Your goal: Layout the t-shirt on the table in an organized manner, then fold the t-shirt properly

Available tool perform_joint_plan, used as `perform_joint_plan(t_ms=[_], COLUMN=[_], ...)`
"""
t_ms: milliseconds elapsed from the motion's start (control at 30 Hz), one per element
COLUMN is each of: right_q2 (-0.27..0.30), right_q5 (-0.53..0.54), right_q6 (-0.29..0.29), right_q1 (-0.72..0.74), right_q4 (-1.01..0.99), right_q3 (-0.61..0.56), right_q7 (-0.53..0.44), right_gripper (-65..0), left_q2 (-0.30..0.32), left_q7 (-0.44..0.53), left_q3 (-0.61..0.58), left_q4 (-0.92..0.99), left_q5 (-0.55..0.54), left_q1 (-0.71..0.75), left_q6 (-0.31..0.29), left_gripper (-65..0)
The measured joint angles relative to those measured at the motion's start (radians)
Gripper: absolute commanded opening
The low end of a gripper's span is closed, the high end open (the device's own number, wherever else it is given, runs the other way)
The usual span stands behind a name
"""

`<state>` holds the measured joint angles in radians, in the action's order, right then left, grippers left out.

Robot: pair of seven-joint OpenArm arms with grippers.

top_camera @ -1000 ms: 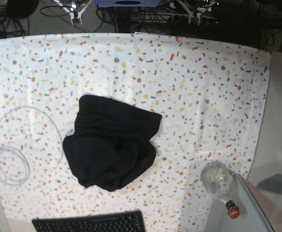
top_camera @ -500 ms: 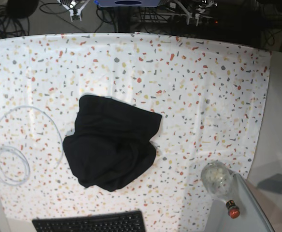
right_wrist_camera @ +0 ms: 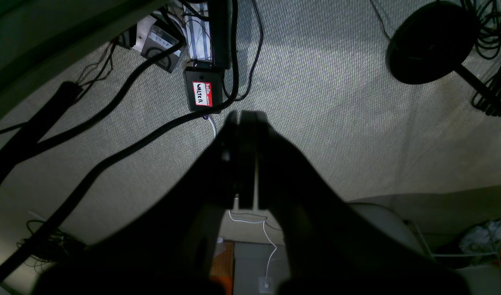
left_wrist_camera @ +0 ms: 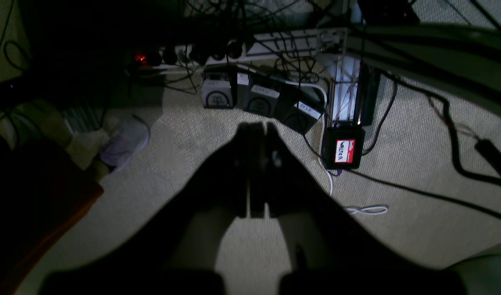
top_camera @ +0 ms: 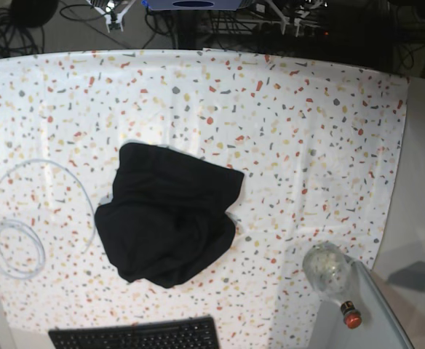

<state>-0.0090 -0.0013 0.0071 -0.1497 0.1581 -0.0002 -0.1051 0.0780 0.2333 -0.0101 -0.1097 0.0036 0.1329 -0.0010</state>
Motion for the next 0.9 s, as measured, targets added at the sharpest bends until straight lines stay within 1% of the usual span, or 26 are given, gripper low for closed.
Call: perform_joint_plan(t_ms=[67,167,267,300,400,467,500,567,633,700,767,800,867,900], right_q2=[0.009,0.017,0.015,0.014,0.013,0.009,0.010,0.015,0.019,0.020,0.016,0.013,0.011,0.012], right_q5=[0.000,0.000,-0.002,-0.002,-0.001,0.000,0.001,-0.003,-0.001,-0.001,0.000,-0.001,0.001,-0.001], right_q6=[0.000,0.000,0.000,0.000,0.000,0.001,0.001,0.000,-0.001,-0.009,-0.004,-0.001,0.001,-0.001], right_q1=[-0.027,-0.146,-0.289,-0.335,-0.452,-0.509,-0.537,-0.589,-0.649,-0.695,-0.726,-0.732,-0.747,-0.750], right_q4=[0.036,0.204,0.393,0.455,0.649,0.782,0.848,0.966,1.064,1.152,1.247,1.293,1.389,1.427], right_q3=[0.000,0.002,0.002,0.003,0.016,0.080,0.111,0.164,0.200,0.217,0.218,0.215,0.210,0.209], right_q7=[-0.006,0.003,0.073,0.101,0.146,0.156,0.158,0.182,0.184,0.196,0.198,0.201,0.180,0.187], right_gripper=[-65.0,-65.0,-65.0,-65.0,-65.0,-65.0,-65.0,-65.0,-65.0,-65.0,-65.0,-65.0,-65.0,-65.0], left_q2=[0.008,0.022,0.044,0.050,0.088,0.119,0.142,0.191,0.246,0.297,0.337,0.350,0.365,0.367], left_q7=[0.009,0.003,-0.005,-0.008,-0.010,-0.018,-0.010,-0.023,-0.006,-0.018,-0.023,-0.019,-0.015,-0.019], left_q3=[0.000,0.000,-0.004,0.001,0.006,0.009,0.008,0.008,0.008,0.009,0.013,0.013,0.009,0.009], left_q4=[-0.004,-0.106,-0.227,-0.269,-0.436,-0.582,-0.668,-0.824,-0.966,-1.089,-1.230,-1.293,-1.417,-1.468], left_q5=[0.000,0.000,0.048,0.050,0.039,-0.024,-0.072,-0.187,-0.276,-0.352,-0.403,-0.412,-0.420,-0.420], left_q1=[0.008,0.088,0.201,0.243,0.389,0.487,0.539,0.621,0.701,0.765,0.825,0.839,0.855,0.852], left_q6=[0.000,0.001,-0.005,-0.003,-0.006,-0.006,-0.007,-0.005,0.000,0.002,0.012,0.006,0.002,-0.004], left_gripper=[-65.0,-65.0,-65.0,-65.0,-65.0,-65.0,-65.0,-65.0,-65.0,-65.0,-65.0,-65.0,-65.0,-65.0])
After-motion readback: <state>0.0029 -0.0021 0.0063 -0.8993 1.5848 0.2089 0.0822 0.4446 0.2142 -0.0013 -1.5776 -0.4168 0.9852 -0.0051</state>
